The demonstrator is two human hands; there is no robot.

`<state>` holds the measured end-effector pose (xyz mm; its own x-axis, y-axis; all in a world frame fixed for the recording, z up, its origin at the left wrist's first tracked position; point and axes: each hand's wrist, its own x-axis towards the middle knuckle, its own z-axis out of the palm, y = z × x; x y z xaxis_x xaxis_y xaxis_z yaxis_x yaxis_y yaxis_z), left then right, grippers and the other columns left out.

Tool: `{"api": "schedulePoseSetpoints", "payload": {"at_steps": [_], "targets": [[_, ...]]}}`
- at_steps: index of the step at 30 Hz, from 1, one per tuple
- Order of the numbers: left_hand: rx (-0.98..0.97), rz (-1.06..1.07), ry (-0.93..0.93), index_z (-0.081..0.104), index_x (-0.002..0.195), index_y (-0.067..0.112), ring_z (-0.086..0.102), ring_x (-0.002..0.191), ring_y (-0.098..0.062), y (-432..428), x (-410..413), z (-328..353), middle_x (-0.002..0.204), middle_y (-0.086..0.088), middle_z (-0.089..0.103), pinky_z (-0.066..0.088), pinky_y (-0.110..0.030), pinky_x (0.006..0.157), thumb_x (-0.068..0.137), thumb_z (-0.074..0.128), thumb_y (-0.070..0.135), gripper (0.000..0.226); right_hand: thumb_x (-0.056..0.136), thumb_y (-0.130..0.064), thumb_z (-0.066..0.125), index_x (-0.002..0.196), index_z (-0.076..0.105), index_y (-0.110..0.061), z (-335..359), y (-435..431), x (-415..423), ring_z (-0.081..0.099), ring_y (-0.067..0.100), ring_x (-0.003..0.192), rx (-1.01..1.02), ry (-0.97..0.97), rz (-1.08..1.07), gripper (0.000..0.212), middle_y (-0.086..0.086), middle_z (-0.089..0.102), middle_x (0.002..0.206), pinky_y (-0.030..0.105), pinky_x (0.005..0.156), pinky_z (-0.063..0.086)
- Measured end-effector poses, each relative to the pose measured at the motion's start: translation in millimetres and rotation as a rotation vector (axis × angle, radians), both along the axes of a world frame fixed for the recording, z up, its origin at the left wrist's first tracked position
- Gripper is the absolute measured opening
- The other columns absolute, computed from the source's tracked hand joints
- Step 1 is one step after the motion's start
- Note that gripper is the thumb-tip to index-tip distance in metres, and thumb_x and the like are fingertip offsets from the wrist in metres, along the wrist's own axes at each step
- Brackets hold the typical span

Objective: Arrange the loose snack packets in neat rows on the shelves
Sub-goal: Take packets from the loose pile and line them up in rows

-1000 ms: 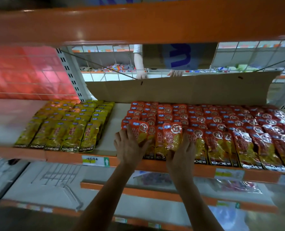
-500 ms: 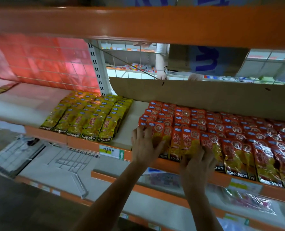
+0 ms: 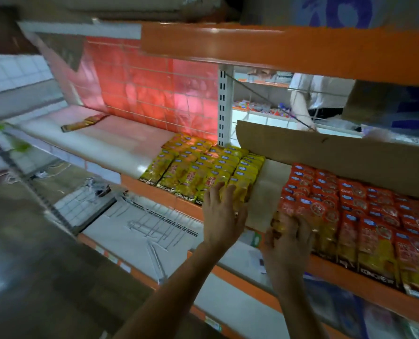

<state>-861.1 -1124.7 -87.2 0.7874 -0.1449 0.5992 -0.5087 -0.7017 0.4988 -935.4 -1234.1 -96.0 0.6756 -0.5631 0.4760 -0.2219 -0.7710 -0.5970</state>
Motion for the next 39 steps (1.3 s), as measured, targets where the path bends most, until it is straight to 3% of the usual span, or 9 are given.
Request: {"api": "schedulePoseSetpoints", "payload": {"at_steps": [3,8,11,17,24,30,39], "targets": [[-0.019,0.025,0.054,0.060,0.117,0.002,0.050,0.109,-0.042,50,24,-4,0.122,-0.024,0.052,0.043,-0.045,0.093,0.084,0.067,0.026,0.042,0.066,0.005,0.077,0.103,0.064,0.007,-4,49,23,0.052,0.050,0.104,0.023,0.008,0.054,0.039,0.031,0.056,0.113,0.043,0.089,0.036],[-0.039,0.042,0.054,0.057,0.120,0.000,0.050,0.114,-0.042,139,62,-4,0.125,-0.024,0.050,0.047,-0.044,0.091,0.084,0.068,0.021,0.043,0.068,0.002,0.077,0.103,0.066,0.003,-3,139,71,0.051,0.050,0.106,0.065,-0.009,0.148,0.036,0.030,0.055,0.115,0.054,0.089,0.042],[-0.030,0.088,0.044,0.057,0.120,0.000,0.052,0.114,-0.040,190,83,-4,0.129,-0.022,0.049,0.047,-0.043,0.088,0.084,0.068,0.020,0.043,0.072,0.001,0.075,0.106,0.065,0.003,-2,188,98,0.051,0.048,0.106,0.055,-0.026,0.204,0.036,0.028,0.056,0.114,0.051,0.090,0.042],[0.009,0.229,0.127,0.053,0.129,0.008,0.040,0.133,-0.034,273,120,-2,0.145,-0.015,0.040,0.038,-0.044,0.101,0.087,0.065,0.026,0.047,0.077,-0.002,0.073,0.109,0.064,0.001,3,267,151,0.051,0.044,0.109,0.054,-0.015,0.326,0.034,0.024,0.057,0.118,0.048,0.091,0.040],[0.058,0.330,0.170,0.048,0.134,0.012,0.031,0.138,-0.029,341,182,4,0.147,-0.010,0.039,0.032,-0.044,0.109,0.091,0.057,0.031,0.048,0.078,-0.001,0.070,0.106,0.063,0.004,8,340,227,0.052,0.045,0.113,0.041,-0.008,0.446,0.030,0.025,0.058,0.119,0.047,0.095,0.037],[0.125,0.404,0.226,0.044,0.139,0.014,0.028,0.141,-0.028,393,261,12,0.150,-0.009,0.036,0.028,-0.041,0.112,0.092,0.056,0.034,0.052,0.086,-0.011,0.065,0.116,0.060,-0.002,17,399,313,0.044,0.033,0.125,0.080,0.033,0.520,0.032,0.016,0.054,0.129,0.037,0.103,0.029],[0.186,0.470,0.339,0.039,0.142,0.016,0.021,0.143,-0.027,446,364,17,0.152,-0.008,0.029,0.022,-0.039,0.114,0.093,0.054,0.038,0.056,0.087,-0.013,0.063,0.117,0.059,-0.002,25,452,429,0.045,0.034,0.122,0.088,0.111,0.559,0.033,0.016,0.054,0.128,0.041,0.103,0.034]]}}
